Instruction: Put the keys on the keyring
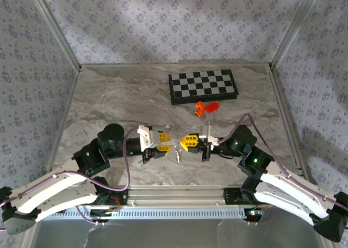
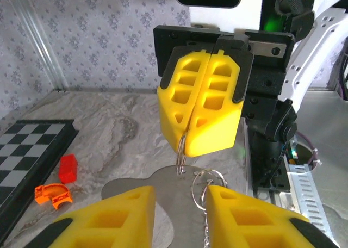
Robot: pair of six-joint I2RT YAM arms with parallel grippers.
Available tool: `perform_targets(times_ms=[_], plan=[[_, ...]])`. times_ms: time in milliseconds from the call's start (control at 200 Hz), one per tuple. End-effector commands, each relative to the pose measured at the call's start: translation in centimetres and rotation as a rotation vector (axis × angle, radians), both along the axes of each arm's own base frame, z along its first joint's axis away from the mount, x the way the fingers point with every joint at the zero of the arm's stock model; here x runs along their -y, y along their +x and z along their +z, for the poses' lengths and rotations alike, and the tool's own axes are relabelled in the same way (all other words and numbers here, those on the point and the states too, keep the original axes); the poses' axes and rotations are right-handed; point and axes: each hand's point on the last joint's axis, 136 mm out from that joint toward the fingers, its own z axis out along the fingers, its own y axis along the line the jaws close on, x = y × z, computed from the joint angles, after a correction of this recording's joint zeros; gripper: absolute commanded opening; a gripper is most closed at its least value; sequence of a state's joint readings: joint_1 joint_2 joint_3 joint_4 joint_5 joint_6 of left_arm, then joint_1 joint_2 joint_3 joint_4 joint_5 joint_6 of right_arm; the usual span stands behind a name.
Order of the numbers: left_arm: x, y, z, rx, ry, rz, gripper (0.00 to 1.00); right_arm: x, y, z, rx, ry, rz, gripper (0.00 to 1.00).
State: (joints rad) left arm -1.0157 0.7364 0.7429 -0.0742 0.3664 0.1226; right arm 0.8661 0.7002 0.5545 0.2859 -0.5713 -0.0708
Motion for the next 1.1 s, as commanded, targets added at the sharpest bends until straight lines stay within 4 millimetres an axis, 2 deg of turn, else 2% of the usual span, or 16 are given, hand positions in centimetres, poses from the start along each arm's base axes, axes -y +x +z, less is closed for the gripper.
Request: perform_targets(times_ms=[0,285,555,750,1094], plan=[[0.2,-0.9,2.1,0.001,-0.097,-0.044,0.33,0.5,-1.5,3.2,0.027,0.139,0.079,0.0],[1.0,-1.5,3.2,-0.007,-0.167,-0.108,0.34,0.6,-1.9,4.2,0.028,0.187,0.107,0.0],[1.3,-1.9,4.3,0.0,-0.209,-0.142,0.28,0.5,-2.2,3.9,0.025,0.179,0.12,0.0],[1.8,-1.8,4.4,0.0,-0.208,-0.148,0.24,0.4,-2.2,3.7,0.028,0.175,0.121,0.0],[2.0,-1.5,4.2,0.008,-0.19,-0.141,0.02,0.4,-1.9,3.2,0.026,0.157,0.103,0.0]])
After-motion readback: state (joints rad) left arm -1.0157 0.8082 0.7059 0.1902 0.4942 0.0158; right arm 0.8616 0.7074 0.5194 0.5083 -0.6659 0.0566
